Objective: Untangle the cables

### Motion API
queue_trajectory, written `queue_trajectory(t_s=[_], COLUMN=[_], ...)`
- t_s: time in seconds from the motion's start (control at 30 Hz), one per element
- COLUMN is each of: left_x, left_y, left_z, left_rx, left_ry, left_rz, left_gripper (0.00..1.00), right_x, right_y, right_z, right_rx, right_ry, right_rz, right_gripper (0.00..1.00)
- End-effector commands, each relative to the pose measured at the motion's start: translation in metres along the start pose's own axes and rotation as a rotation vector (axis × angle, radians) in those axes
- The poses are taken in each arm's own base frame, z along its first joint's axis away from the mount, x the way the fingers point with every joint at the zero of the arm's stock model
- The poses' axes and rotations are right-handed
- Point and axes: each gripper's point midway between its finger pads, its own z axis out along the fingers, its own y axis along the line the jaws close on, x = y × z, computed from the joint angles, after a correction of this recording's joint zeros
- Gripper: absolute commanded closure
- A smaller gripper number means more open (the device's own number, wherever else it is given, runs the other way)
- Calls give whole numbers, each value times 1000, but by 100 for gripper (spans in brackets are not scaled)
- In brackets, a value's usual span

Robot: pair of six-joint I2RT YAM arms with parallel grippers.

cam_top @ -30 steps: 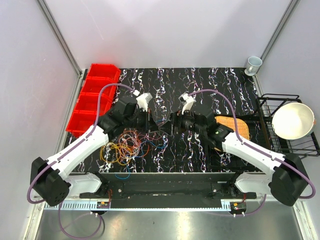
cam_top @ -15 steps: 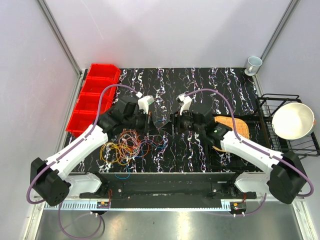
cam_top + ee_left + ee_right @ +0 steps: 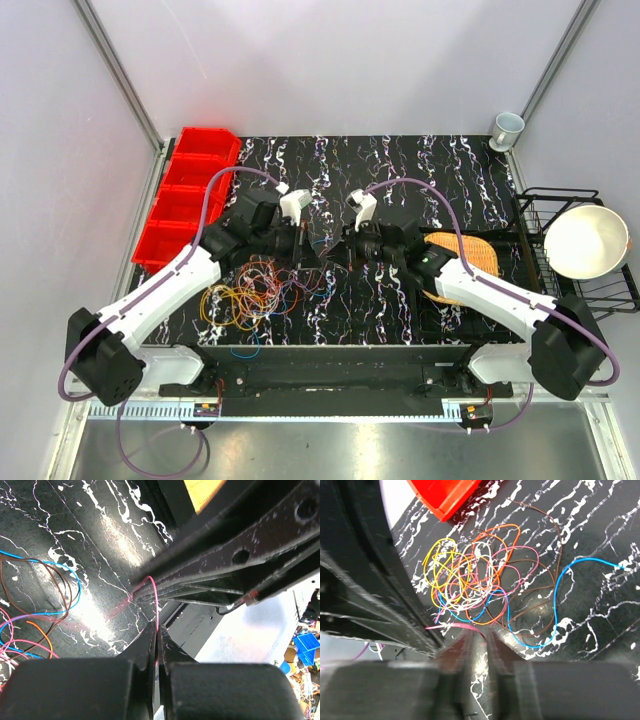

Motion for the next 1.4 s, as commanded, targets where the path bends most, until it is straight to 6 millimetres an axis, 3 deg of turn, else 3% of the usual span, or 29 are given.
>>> queue_trajectory(t_s=[0.0,0.07,0.1,0.13,0.2,0.4,0.57,0.73,1.07,1.37], left_x=[-24,-26,-29,-30,-35,-48,-47,-42,-33,-27], left_y=[-19,-20,-15,-11,1,13,12,12,9,12], left_z=[-1,-1,-2,-3,-12,-52,-80,-86,-57,-18], left_rx=[67,65,33,12,-69,-195,-202,-186,-147,-201], left_ry=[-66,-78,-99,-115,-185,-398,-546,-603,-610,-544], left_rz=[37,29,26,23,20,49,84,107,134,147], left_gripper=[100,95,64,47,2,1,1,1,1,20], right_x=[-30,-34,-38,-45,-58,-120,-139,-165,-173,-175], right_y=[24,24,24,25,24,45,48,65,73,76], right_z=[-5,-7,-9,-17,-28,-78,-92,-105,-101,-105], right_rx=[-79,-69,-52,-36,16,94,152,129,100,96], right_ry=[-95,-113,-127,-147,-181,-317,-320,-363,-360,-369], right_rz=[-19,3,9,20,24,1,24,47,54,53], right_gripper=[100,100,100,100,100,100,100,100,100,100])
